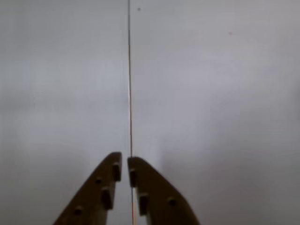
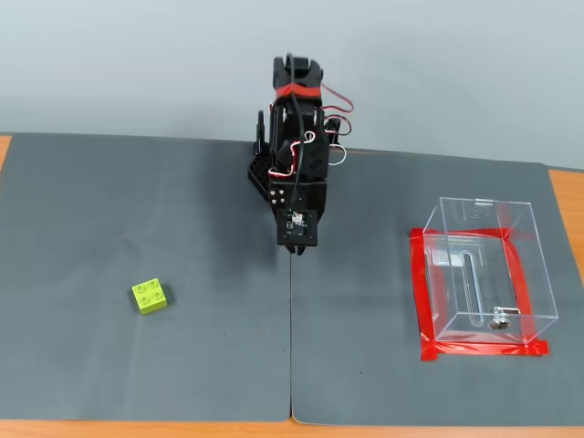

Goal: Pick the green lego block and place it into the transparent box

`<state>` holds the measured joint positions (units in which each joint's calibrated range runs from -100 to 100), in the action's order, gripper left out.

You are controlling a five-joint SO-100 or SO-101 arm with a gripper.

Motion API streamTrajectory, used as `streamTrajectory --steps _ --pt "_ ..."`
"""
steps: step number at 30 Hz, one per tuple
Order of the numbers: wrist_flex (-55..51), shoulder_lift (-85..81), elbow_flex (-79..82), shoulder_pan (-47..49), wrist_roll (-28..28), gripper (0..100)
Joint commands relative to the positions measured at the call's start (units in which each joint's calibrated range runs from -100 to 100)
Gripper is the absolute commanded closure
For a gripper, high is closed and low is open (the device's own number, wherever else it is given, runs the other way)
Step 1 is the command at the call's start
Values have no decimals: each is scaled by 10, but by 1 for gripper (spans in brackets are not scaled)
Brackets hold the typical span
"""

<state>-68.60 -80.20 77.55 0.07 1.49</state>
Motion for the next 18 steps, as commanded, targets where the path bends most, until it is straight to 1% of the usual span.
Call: streamTrajectory --steps 1,9,16,18 --pt "9 145 -131 -42 -2 98" --pt "9 310 -266 -139 -3 98" --pt "10 403 -351 -217 -4 98" --pt "10 429 -373 -238 -14 98"
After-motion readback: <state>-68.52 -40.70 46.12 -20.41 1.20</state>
